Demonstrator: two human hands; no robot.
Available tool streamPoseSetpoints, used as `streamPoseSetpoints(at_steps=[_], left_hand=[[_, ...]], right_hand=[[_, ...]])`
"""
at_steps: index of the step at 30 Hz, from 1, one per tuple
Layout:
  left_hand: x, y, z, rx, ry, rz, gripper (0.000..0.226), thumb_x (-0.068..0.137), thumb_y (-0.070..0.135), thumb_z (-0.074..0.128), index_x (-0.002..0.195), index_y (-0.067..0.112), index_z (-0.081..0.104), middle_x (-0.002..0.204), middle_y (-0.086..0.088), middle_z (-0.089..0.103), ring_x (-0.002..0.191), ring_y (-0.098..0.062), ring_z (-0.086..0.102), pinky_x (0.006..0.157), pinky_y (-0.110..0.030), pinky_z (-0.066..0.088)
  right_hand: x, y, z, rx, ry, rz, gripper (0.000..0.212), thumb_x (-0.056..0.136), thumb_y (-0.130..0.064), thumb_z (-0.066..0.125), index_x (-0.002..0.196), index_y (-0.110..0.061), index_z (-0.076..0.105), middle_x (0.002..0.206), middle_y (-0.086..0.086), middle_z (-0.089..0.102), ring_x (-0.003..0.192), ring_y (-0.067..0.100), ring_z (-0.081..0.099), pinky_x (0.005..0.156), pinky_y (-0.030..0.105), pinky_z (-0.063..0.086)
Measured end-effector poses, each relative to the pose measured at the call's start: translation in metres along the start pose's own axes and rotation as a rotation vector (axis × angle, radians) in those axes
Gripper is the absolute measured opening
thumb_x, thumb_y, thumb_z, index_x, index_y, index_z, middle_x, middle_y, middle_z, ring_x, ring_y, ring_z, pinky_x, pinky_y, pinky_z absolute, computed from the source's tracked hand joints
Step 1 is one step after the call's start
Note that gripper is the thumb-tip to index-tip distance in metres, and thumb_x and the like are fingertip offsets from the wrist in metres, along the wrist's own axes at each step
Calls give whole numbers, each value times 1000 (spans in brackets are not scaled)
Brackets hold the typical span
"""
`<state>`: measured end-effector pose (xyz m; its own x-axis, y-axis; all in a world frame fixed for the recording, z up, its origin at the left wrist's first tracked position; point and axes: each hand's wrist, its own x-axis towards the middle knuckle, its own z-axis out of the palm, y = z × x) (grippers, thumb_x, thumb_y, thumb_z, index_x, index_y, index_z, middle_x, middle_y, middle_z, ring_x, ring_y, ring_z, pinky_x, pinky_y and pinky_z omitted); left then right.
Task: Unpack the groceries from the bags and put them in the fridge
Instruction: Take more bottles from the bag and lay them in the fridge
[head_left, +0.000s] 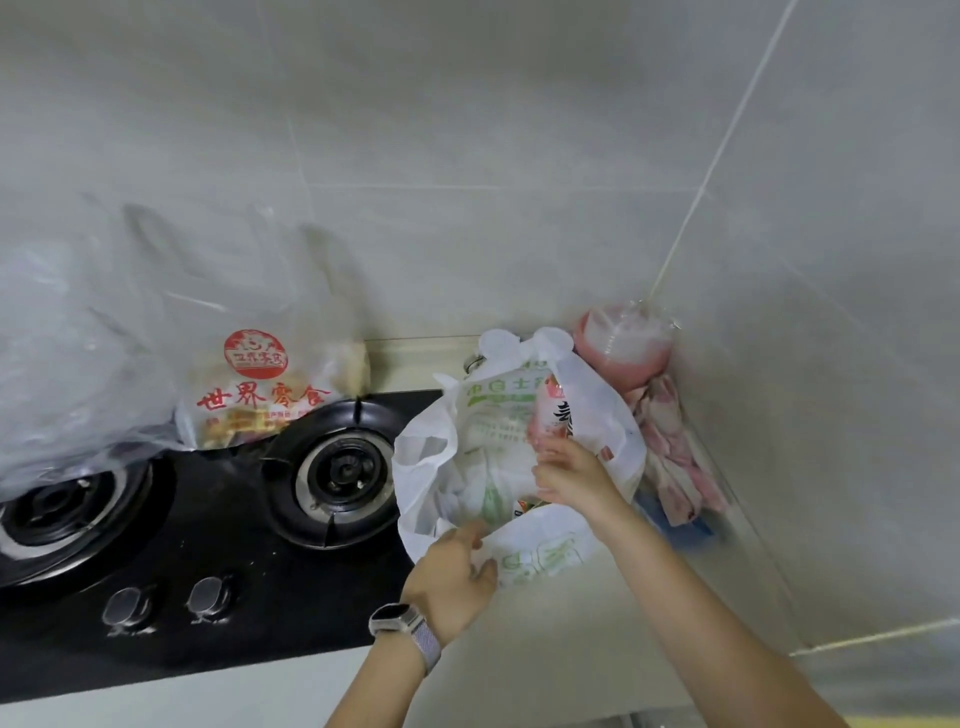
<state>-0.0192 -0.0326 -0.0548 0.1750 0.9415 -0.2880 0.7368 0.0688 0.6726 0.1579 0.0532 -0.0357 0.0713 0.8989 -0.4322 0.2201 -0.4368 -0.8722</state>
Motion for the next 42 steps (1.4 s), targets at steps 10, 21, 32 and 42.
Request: streamPoseSetpoints(at_steps=[10,21,32,42], left_hand=[[30,16,6,-156,178,-71,46,91,18,51,136,21,44,115,3,59,92,-12,61,84,-21,47],[51,21,-1,-194,221,-81,50,90,17,54,138,21,42,115,6,54,94,-7,55,88,-20,46],[55,24,-2,-226,264,-95,49,90,18,54,138,23,42,113,11,56,99,-8,59,91,-23,47],[47,22,-3,-199,245,-53,54,88,19,56,139,26,38,111,16,52,94,-5,57,87,-20,47]], right_hand=[[34,-22,1,-159,54,-127,68,83,-11,62,144,-24,34,115,-8,57,105,13,58,87,35,53],[75,-43,-5,-550,275,-343,81,74,-16,67,144,-5,28,141,16,38,134,32,30,111,44,30],[119,-71,-24,-1030,172,-300,29,90,-7,52,119,-4,55,120,14,60,111,30,56,88,35,47],[113,-62,-26,-1046,332,-464,30,90,-23,61,108,-3,49,95,11,65,84,27,63,60,31,41]])
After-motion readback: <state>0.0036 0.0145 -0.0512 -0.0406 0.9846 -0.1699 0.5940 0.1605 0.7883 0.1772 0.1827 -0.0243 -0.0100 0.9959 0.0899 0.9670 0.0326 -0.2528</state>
